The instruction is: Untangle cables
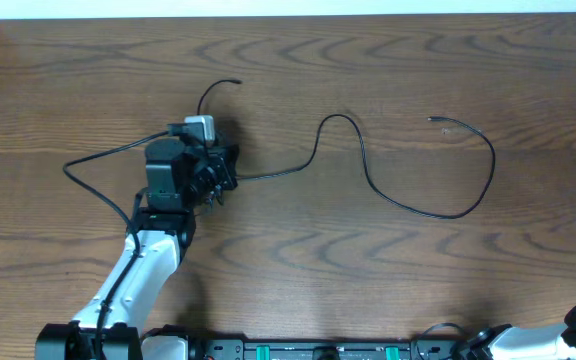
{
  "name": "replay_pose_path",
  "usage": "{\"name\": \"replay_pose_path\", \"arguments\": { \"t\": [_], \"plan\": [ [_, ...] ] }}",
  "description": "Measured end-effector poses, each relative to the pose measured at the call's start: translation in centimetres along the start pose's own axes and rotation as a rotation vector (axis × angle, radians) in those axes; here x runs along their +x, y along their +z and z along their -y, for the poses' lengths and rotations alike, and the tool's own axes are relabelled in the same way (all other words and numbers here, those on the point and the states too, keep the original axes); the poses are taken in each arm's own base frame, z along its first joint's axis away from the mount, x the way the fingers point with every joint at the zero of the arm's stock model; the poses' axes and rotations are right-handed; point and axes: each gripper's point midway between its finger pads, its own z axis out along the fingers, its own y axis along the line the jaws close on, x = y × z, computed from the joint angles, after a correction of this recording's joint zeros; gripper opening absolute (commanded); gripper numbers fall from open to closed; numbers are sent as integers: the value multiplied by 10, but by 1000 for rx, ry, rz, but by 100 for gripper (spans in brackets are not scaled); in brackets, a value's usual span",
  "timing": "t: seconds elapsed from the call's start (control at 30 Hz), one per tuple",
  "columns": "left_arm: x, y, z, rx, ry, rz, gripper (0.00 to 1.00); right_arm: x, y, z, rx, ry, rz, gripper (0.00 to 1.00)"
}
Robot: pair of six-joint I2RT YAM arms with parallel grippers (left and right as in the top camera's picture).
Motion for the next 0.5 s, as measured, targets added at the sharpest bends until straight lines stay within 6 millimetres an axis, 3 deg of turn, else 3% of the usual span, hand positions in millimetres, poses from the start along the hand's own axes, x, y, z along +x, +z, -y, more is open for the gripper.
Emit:
{"name": "replay_pose_path", "arguments": {
  "t": [0.3, 0.5],
  "plan": [
    [6, 2, 7, 15, 9, -20, 7, 78, 30, -3, 10, 187, -177, 65],
    [9, 2, 6, 11, 4, -31, 8, 118, 45, 12, 122, 242, -230, 66]
  ]
}}
